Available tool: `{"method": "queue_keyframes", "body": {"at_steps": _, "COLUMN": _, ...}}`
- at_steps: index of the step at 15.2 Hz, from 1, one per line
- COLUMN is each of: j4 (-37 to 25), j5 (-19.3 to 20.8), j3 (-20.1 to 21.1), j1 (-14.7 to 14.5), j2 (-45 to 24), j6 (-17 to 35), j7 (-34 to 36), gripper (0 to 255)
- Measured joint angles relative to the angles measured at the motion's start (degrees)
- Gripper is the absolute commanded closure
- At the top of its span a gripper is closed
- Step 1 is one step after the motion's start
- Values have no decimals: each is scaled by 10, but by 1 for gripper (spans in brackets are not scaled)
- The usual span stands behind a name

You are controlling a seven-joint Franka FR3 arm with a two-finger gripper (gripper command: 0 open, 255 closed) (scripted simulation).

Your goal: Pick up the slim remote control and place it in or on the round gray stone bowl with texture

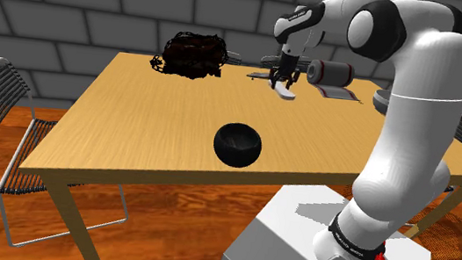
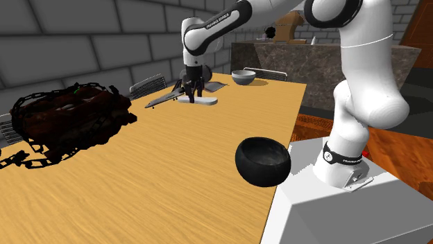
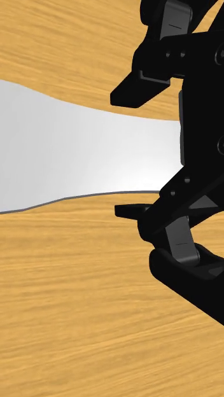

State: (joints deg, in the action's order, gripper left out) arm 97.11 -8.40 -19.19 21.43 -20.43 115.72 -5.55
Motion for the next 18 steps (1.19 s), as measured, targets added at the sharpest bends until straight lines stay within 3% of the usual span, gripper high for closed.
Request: {"method": "queue_keyframes", "body": {"at_steps": 18, "j4": -101, "j5": 14, "j3": -6, "j1": 0, "j2": 28, "j6": -127, "j7": 12, "gripper": 255}}
